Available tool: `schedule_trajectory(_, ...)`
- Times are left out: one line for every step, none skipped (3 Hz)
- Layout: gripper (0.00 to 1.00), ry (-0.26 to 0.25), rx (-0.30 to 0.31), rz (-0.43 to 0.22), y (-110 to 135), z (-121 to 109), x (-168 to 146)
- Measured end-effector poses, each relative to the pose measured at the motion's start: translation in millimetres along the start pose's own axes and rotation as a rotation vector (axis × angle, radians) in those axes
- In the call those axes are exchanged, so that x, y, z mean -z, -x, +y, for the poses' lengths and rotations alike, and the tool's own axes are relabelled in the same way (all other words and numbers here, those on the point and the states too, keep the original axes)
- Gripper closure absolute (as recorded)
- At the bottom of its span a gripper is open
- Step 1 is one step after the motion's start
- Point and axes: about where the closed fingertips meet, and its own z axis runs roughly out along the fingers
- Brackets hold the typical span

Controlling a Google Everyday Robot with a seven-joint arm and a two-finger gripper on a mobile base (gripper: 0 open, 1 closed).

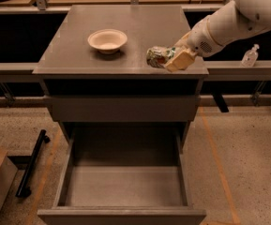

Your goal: Place 7up can into middle drawer

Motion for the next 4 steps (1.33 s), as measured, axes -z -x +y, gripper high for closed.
schedule_trajectory(1.00,0.001,0.000,0.000,-0.3,0.0,-0.7)
schedule_trajectory(1.00,0.040,0.041,0.001,-3.1,18.1,-11.5)
schedule_trajectory(1.00,0.075,0.076,-0.051,-7.4,69.0,-14.2)
schedule_trajectory(1.00,0.095,0.106,-0.086,-16.1,111.5,-19.7)
